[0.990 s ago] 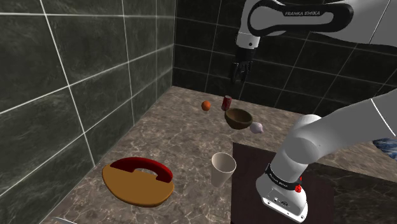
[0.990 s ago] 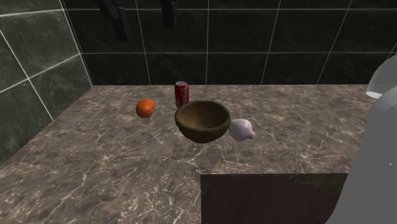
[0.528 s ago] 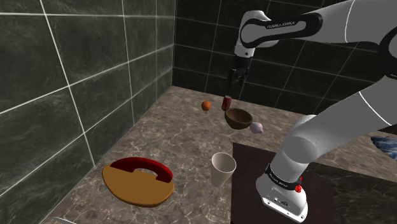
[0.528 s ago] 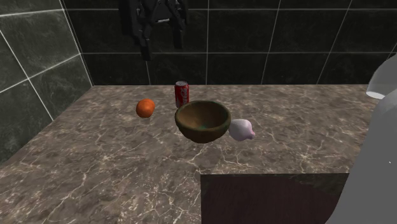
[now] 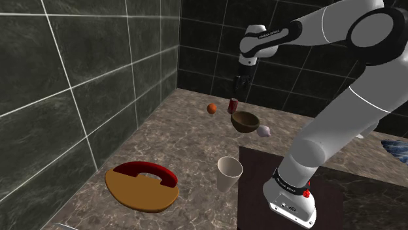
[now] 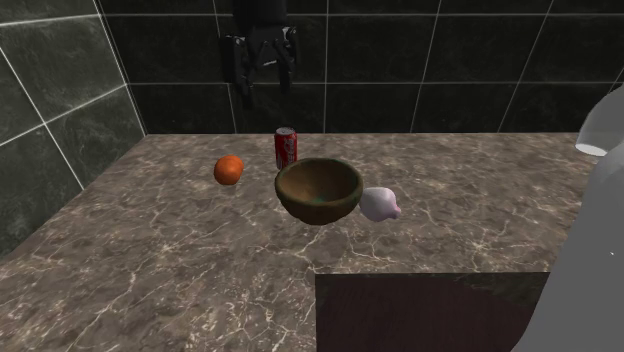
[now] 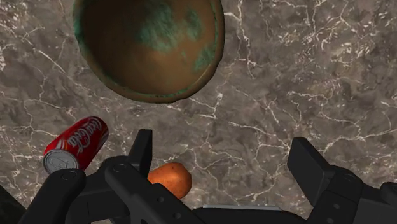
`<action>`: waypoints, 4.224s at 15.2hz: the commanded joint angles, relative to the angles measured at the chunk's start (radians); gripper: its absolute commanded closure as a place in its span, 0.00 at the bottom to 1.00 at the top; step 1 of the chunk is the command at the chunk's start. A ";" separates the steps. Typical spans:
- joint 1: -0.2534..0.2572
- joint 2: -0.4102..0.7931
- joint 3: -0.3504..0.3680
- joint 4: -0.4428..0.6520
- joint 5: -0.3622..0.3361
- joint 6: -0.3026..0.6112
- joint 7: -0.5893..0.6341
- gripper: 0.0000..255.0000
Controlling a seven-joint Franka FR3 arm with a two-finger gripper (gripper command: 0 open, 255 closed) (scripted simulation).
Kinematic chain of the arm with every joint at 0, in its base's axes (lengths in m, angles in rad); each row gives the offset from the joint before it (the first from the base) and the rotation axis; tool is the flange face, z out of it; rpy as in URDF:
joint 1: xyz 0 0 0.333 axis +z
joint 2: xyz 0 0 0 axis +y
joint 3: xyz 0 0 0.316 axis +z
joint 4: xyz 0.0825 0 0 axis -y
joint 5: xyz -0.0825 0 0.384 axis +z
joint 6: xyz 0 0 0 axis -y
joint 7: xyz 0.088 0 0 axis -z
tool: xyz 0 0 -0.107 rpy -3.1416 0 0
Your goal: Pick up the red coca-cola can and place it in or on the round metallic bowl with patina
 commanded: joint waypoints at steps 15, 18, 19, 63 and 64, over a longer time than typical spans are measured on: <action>-0.143 0.613 -0.098 0.402 0.309 0.167 -0.375 0.00; -0.200 0.733 -0.080 0.522 0.363 0.158 -0.422 0.00; -0.220 0.773 -0.073 0.565 0.379 0.152 -0.435 0.00; -0.222 0.734 -0.088 0.643 0.353 0.040 -0.420 1.00; -0.222 0.729 -0.090 0.649 0.350 0.029 -0.418 1.00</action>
